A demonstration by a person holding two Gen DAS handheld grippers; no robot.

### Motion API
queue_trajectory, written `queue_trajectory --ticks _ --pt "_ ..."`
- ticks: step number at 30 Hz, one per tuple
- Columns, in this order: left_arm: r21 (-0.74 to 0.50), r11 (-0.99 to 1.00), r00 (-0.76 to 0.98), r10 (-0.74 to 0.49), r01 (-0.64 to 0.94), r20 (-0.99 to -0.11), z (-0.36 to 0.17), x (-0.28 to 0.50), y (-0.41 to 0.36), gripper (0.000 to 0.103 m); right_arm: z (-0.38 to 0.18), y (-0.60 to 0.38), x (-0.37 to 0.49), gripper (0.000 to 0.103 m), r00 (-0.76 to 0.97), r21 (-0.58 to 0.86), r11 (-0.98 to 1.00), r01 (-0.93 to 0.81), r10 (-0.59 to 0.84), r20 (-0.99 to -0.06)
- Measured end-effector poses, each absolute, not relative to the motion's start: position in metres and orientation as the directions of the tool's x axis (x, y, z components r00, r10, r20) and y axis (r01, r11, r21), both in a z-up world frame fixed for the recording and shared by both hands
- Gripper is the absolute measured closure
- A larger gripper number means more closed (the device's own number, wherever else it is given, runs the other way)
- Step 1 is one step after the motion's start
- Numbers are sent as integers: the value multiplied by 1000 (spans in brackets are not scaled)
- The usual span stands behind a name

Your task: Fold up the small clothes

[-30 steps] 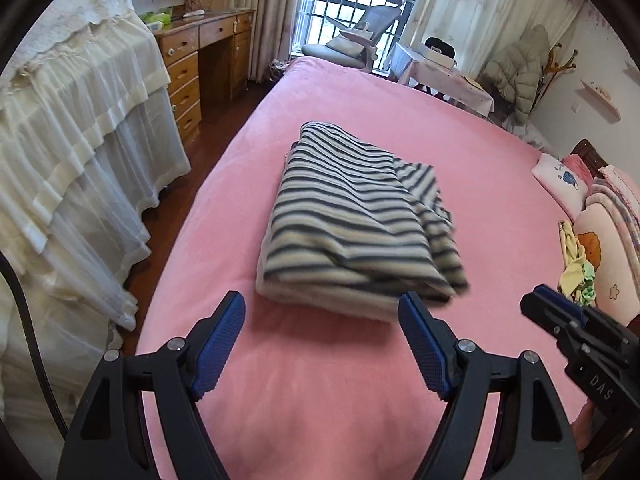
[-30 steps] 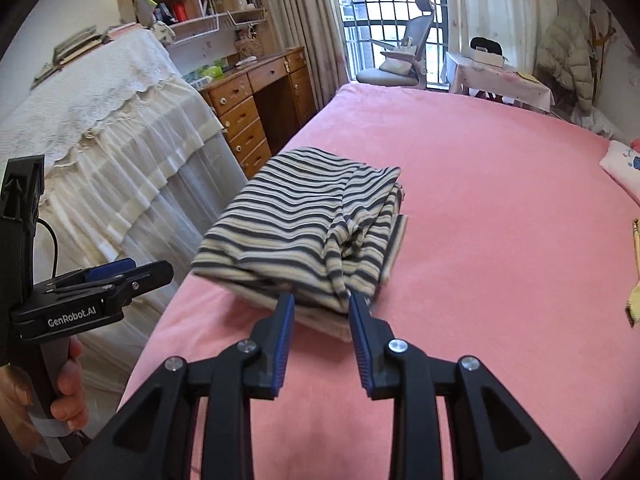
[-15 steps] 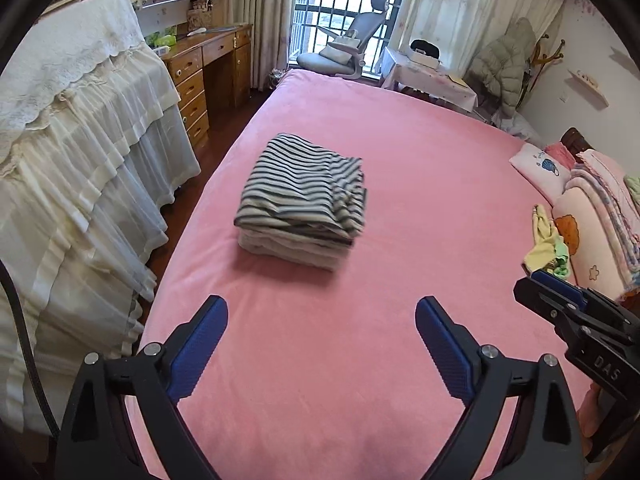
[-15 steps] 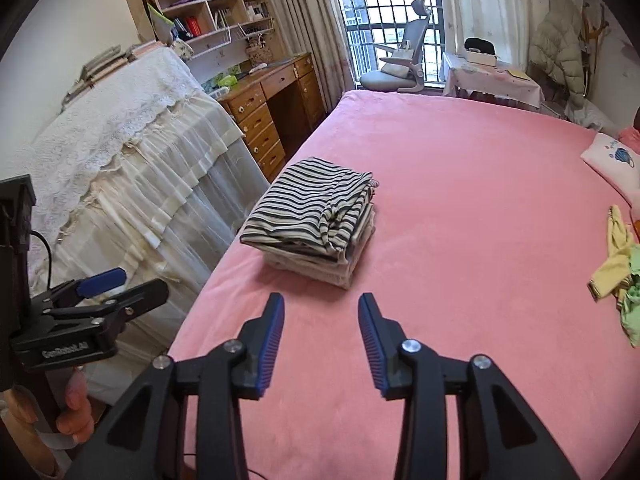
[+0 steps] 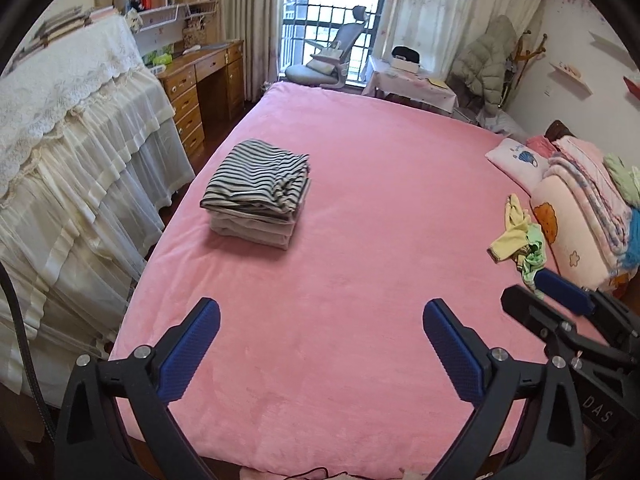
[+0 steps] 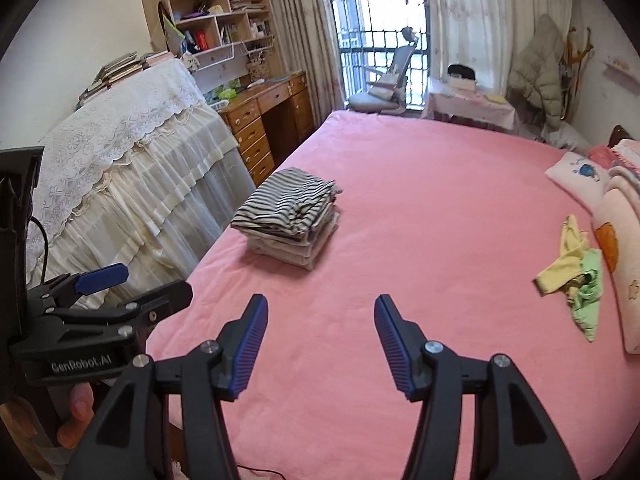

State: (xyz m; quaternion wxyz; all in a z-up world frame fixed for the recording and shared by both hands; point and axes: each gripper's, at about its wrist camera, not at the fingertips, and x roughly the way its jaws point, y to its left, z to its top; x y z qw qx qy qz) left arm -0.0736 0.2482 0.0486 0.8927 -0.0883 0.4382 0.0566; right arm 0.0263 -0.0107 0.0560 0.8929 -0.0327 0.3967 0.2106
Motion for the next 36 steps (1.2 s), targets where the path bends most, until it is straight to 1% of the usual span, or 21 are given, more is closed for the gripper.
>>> queue_trajectory --ticks 6,13,24,36 --pt "-61 983 620 62 -175 -782 47 -88 192 1 55 -51 12 46 660 24 936 -351 266 -703" --pt "-55 983 578 57 -174 -814 31 -91 145 1 39 -85 4 46 656 -14 957 -291 188 -731" --pt "-21 993 519 44 -118 -854 12 -76 117 1 10 -125 6 46 562 29 989 -147 107 -820" --pt "-20 996 529 30 -88 -848 10 -64 119 1 8 -133 9 46 551 26 995 -98 76 -831"
